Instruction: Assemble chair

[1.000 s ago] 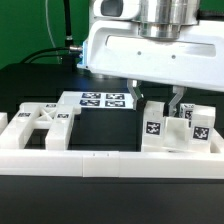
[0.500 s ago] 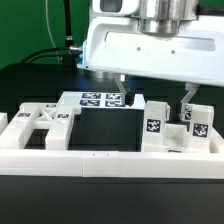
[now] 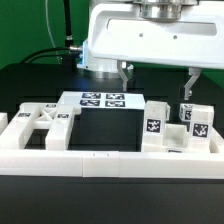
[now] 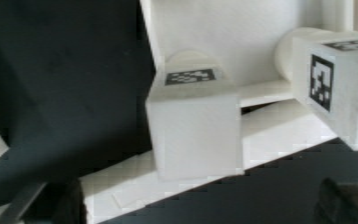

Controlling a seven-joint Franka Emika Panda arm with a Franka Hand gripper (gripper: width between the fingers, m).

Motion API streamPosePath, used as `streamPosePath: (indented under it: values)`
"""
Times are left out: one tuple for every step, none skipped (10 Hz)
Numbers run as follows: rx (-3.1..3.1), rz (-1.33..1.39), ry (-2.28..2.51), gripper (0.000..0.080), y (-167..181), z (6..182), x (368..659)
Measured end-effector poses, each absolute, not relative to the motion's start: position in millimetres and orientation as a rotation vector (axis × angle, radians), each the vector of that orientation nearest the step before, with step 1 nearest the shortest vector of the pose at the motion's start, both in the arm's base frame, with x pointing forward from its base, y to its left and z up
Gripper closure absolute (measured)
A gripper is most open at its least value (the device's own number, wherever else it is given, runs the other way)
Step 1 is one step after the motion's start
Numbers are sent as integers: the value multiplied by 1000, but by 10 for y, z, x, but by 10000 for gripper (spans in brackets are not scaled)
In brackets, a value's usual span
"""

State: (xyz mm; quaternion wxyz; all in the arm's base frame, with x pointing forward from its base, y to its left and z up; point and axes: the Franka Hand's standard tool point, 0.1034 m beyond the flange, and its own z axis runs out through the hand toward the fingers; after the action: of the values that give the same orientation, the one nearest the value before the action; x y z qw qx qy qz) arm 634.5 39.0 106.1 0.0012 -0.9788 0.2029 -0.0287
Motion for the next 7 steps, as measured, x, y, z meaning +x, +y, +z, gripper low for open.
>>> streamPosePath:
  values:
    - [-3073,-102,626,151,401,1058,6345]
    - [-3076,-133,591,151,435,1052,6324]
    - [-3082,-127,557,151,458,1053,6266]
    - [-3088,-137,513,151,474,1058,6214]
    - [-3094,-188,448,151,481,1024,6140]
    - [-3096,-209,438,151,509,949,6070]
    - [-3096,-196,440,151,509,950,6066]
